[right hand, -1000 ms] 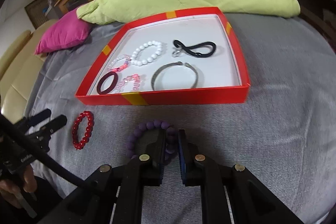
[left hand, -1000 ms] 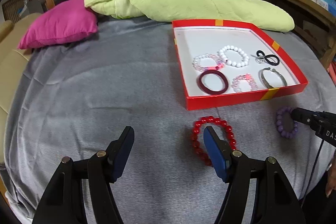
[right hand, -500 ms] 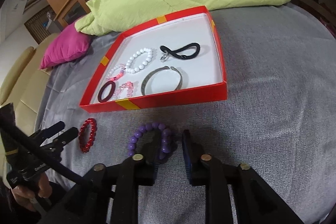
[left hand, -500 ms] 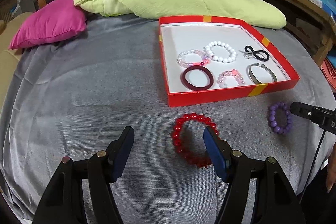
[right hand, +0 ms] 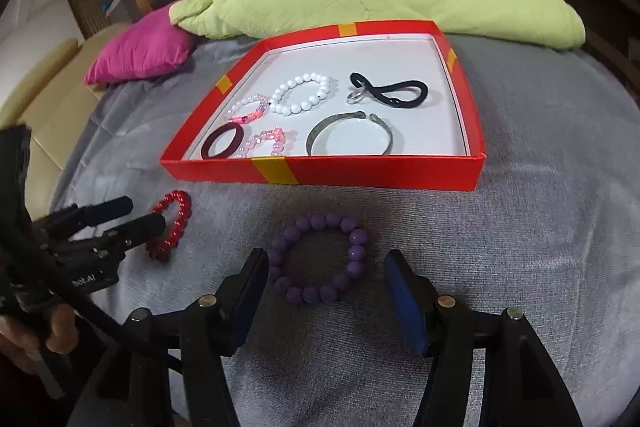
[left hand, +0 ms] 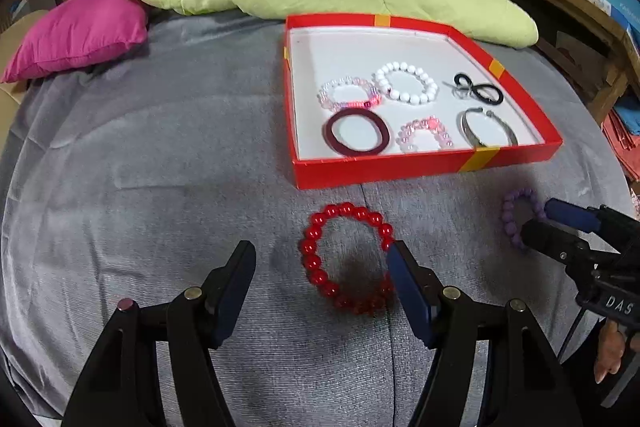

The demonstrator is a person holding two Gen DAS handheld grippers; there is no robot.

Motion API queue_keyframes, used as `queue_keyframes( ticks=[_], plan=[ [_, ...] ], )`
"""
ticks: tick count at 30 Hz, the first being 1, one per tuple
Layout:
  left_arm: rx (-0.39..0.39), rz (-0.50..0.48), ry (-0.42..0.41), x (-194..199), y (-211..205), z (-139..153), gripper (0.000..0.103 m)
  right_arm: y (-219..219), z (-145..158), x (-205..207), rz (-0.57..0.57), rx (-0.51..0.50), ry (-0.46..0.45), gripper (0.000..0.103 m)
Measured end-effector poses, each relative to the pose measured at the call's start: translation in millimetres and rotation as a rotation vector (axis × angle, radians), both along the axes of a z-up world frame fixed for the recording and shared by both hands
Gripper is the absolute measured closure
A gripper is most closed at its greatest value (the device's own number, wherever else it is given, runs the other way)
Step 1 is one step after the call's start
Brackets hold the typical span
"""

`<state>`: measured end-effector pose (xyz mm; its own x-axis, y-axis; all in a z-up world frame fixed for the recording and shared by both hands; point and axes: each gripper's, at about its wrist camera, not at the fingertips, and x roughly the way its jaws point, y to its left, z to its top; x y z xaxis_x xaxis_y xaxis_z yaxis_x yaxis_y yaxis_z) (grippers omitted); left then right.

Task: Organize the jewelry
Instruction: 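Grasp the red bead bracelet with left tool while right grasps the purple bead bracelet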

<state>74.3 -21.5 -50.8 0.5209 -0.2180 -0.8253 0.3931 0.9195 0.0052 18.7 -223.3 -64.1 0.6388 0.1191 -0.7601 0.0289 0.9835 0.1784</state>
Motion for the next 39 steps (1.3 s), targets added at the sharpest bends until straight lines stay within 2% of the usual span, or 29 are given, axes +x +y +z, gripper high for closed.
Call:
queue_keyframes(
  ticks=[1, 2, 3, 4, 8, 12, 18, 23, 28, 31, 32, 33, 34, 35, 39],
  plan=[
    [0.002, -0.001, 0.012, 0.7, -1.0, -2.8, 0.033, 1.6, -1.0, -0.5, -0.002, -0.019, -0.006, 0.050],
    [-0.009, -0.001, 0.021, 1.2, -1.0, -4.2, 0.033, 3.4, -2.0, -0.4, -0.001, -0.048, -0.008, 0.064],
    [-0.021, 0.001, 0.028, 1.8, -0.6, -4.8, 0.033, 4.5, -2.8, 0.1, -0.003, -0.080, -0.004, 0.073],
    [-0.031, 0.004, 0.035, 2.5, 0.0, -5.4, 0.033, 5.0, -3.3, 0.0, -0.004, -0.107, -0.006, 0.075],
    [-0.067, 0.012, 0.076, 5.8, 1.8, -10.3, 0.026, 6.8, -4.5, -0.3, 0.001, -0.138, -0.009, 0.075],
    [-0.001, -0.016, 0.058, 0.5, -8.0, -14.5, 0.023, 5.9, -5.3, 0.8, -0.001, -0.130, -0.006, 0.075],
    [0.015, -0.028, 0.048, -1.5, -10.4, -19.3, 0.017, 3.9, -5.7, 1.2, -0.003, -0.110, -0.001, 0.075],
    [0.030, -0.018, 0.062, -1.3, -11.7, -25.2, 0.002, 4.5, -5.8, 1.3, 0.007, -0.115, 0.000, 0.075],
    [0.023, -0.016, 0.089, -0.7, -9.3, -23.0, 0.002, 1.5, -5.0, 1.5, 0.019, -0.095, 0.010, 0.074],
    [0.022, -0.004, 0.073, -1.1, -3.6, -19.3, 0.006, -2.1, -3.8, 1.3, 0.030, -0.051, 0.019, 0.068],
    [0.014, -0.005, 0.067, -1.1, -1.5, -17.5, 0.015, -3.1, -2.9, 1.1, 0.035, -0.031, 0.021, 0.057],
    [0.001, -0.009, 0.066, -1.2, 1.0, -15.9, 0.022, -4.1, -1.4, 0.4, 0.047, 0.006, 0.022, 0.040],
    [-0.006, -0.011, 0.061, -0.7, 1.1, -15.1, 0.025, -4.1, -0.3, -0.3, 0.049, 0.015, 0.019, 0.035],
    [-0.006, -0.016, 0.055, -1.1, 1.2, -14.4, 0.028, -3.1, 1.1, -2.0, 0.045, 0.005, 0.008, 0.032],
    [0.005, -0.035, 0.038, -3.5, -1.9, -13.4, 0.034, 2.5, 0.1, -2.6, 0.046, -0.050, 0.010, 0.032]
  ],
)
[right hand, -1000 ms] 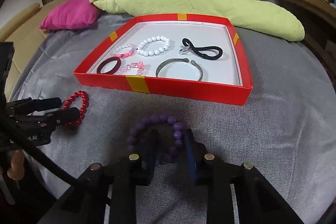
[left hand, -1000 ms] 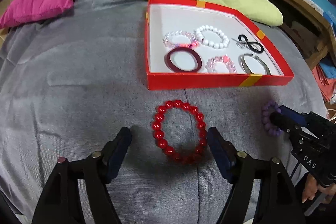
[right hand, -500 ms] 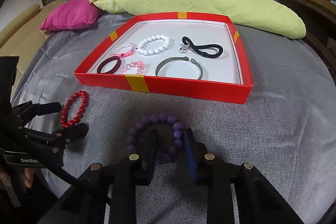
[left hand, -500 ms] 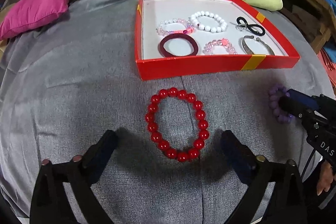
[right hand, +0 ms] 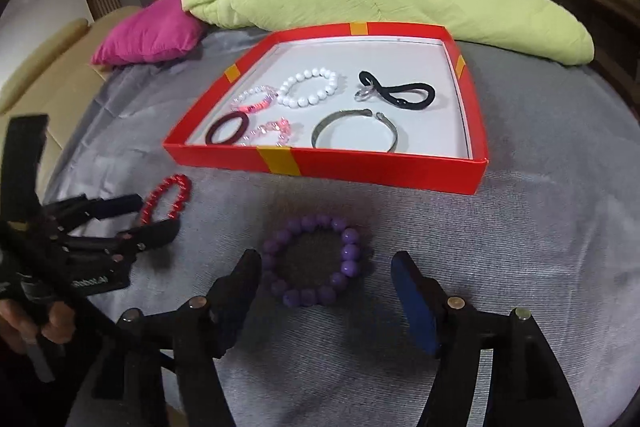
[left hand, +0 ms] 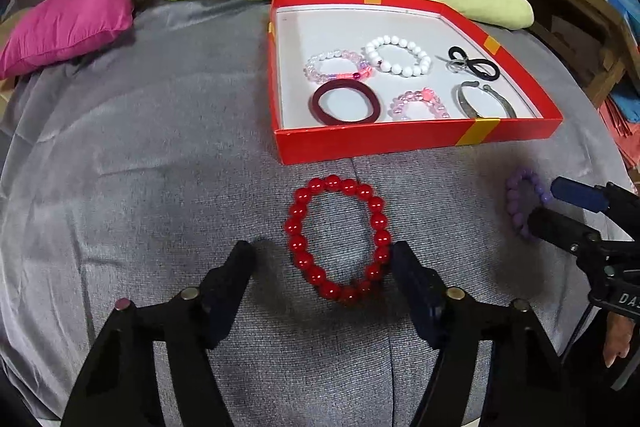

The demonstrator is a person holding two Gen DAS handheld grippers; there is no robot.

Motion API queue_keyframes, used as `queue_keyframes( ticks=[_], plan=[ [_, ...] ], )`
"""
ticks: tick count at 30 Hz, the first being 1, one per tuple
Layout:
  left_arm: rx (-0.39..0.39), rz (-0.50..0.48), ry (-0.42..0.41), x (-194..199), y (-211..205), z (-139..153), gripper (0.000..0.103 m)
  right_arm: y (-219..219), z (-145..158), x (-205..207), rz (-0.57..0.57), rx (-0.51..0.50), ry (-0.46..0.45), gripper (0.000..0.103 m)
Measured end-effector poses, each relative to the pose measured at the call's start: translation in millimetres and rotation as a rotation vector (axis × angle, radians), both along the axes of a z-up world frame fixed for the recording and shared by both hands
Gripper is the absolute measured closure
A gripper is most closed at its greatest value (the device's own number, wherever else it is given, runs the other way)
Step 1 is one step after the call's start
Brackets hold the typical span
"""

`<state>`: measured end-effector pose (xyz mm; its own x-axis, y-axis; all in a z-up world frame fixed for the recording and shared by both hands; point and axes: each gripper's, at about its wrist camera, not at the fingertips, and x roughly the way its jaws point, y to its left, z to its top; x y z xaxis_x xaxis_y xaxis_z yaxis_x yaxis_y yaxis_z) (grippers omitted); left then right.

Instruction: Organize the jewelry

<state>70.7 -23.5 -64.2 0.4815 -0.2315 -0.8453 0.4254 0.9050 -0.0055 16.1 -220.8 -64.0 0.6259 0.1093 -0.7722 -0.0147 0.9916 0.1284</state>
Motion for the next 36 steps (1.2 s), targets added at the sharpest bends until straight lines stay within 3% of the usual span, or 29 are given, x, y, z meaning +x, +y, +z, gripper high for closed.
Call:
queue_keyframes(
  ticks=[4, 7, 9, 11, 15, 36],
  plan=[
    [0.004, -0.010, -0.017, -1.4, -2.3, 1.1, 0.043, 6.3, 0.2, -1.4, 0.017, -0.038, -0.012, 0.032],
    [0.000, -0.005, -0.029, -0.9, -2.0, 2.9, 0.062, 13.4, -3.5, -1.5, 0.029, -0.090, -0.019, 0.034],
    [-0.005, 0.008, -0.027, 0.6, 1.5, 3.2, 0.071, 18.3, -6.3, -2.3, 0.034, -0.140, -0.029, 0.051],
    [-0.024, 0.019, -0.022, 2.3, 4.4, 4.6, 0.079, 20.6, -7.0, -2.7, 0.037, -0.164, -0.042, 0.056],
    [-0.076, 0.028, 0.001, 5.8, 9.2, 6.9, 0.091, 16.3, -5.8, -1.2, 0.022, -0.153, -0.050, 0.078],
    [-0.154, 0.000, -0.020, -1.3, 9.1, 20.6, 0.093, -24.4, 8.3, -6.2, -0.048, 0.029, -0.069, 0.082]
  ],
)
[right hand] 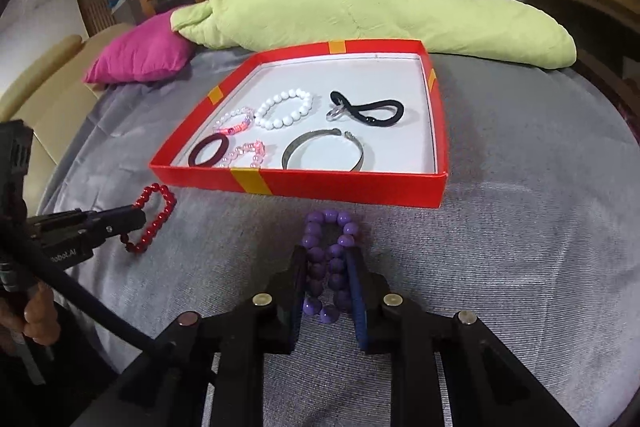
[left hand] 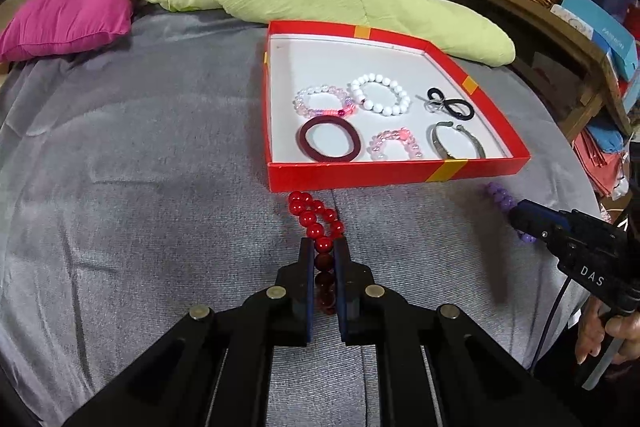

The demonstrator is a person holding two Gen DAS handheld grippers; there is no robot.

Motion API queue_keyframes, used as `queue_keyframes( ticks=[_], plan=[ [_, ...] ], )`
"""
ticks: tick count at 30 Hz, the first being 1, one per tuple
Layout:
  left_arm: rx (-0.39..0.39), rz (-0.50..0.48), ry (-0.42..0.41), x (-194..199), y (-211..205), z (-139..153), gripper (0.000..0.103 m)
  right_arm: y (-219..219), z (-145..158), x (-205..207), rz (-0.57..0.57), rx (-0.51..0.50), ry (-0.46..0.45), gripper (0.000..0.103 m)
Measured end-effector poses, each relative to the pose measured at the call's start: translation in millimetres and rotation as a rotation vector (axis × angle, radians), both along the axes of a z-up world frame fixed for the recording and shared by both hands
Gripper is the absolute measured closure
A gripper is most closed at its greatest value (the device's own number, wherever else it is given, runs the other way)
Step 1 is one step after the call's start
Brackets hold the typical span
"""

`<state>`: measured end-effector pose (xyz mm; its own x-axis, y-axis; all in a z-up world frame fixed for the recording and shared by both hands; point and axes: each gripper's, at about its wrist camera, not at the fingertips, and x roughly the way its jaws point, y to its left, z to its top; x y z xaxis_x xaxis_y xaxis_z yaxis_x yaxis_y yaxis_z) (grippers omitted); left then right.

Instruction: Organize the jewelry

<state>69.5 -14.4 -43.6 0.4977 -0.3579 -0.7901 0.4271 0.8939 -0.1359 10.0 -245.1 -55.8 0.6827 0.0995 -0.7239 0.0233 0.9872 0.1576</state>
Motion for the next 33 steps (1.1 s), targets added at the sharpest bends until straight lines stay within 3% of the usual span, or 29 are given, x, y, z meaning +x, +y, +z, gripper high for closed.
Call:
queue_keyframes(
  ticks=[29, 33],
  plan=[
    [-0.045, -0.044, -0.080, -10.1, -3.0, 20.4, 0.093, -7.9, 13.9, -7.8, 0.013, 0.073, -0.052, 0.082],
    [-0.012, -0.019, -0.020, -3.2, -3.7, 9.1, 0.093, -8.1, 8.4, -5.2, 0.000, 0.040, -0.023, 0.082]
  ],
)
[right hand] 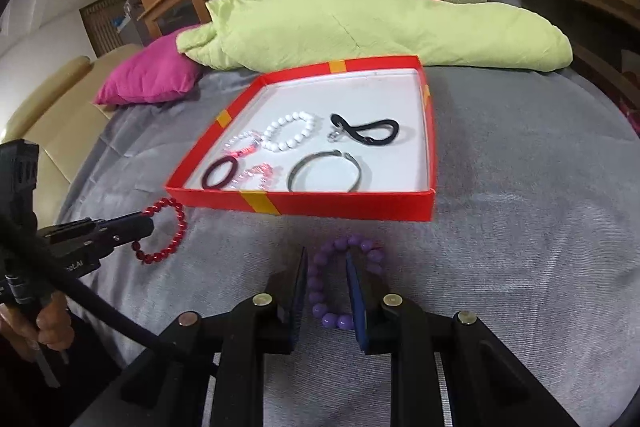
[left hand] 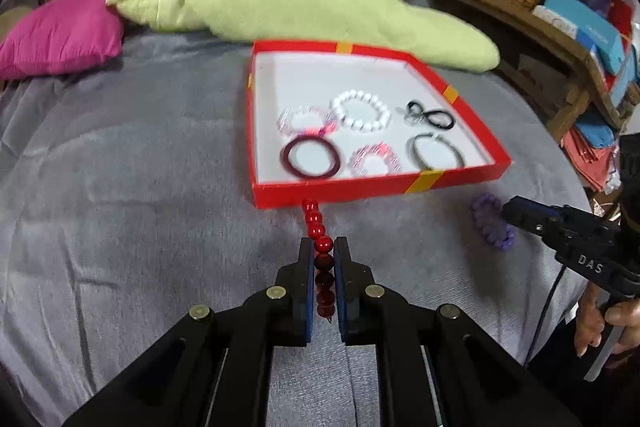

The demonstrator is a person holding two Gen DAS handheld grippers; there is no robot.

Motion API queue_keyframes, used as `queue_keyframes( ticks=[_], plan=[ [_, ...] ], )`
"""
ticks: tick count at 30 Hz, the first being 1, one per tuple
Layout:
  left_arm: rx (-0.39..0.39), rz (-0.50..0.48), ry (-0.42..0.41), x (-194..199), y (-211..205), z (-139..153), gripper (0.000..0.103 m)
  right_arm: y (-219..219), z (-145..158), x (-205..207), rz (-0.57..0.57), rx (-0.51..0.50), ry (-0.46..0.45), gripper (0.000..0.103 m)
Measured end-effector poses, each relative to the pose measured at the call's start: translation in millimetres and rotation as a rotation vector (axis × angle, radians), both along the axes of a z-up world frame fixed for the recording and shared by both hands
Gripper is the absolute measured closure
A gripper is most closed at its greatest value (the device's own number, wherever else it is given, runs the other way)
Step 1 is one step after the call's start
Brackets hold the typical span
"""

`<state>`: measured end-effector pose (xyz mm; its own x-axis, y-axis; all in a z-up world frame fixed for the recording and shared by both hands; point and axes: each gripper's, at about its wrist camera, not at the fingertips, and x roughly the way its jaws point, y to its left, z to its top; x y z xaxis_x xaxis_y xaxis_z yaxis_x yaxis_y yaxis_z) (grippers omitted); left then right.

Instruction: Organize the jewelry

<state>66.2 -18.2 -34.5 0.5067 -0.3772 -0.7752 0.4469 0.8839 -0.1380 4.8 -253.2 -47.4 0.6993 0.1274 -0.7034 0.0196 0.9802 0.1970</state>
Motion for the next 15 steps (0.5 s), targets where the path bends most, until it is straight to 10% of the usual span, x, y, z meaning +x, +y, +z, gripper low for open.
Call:
queue_keyframes(
  ticks=[4, 7, 9, 15],
  plan=[
    [0.013, 0.040, 0.075, 8.4, 4.0, -12.1, 0.086, -3.2, -7.2, 2.2, -0.012, -0.022, 0.040, 0.081],
    [0.019, 0.063, 0.092, 8.9, 6.3, -17.1, 0.047, -7.6, -8.4, 2.5, -0.031, -0.040, 0.057, 0.063],
    [0.036, 0.063, 0.078, 7.1, 4.8, -17.2, 0.043, -10.5, -8.6, 1.1, -0.050, -0.032, 0.056, 0.031],
    [0.078, 0.048, 0.073, 7.8, -2.9, -22.6, 0.043, -1.5, -7.8, 0.8, -0.024, -0.058, 0.034, 0.031]
  ],
)
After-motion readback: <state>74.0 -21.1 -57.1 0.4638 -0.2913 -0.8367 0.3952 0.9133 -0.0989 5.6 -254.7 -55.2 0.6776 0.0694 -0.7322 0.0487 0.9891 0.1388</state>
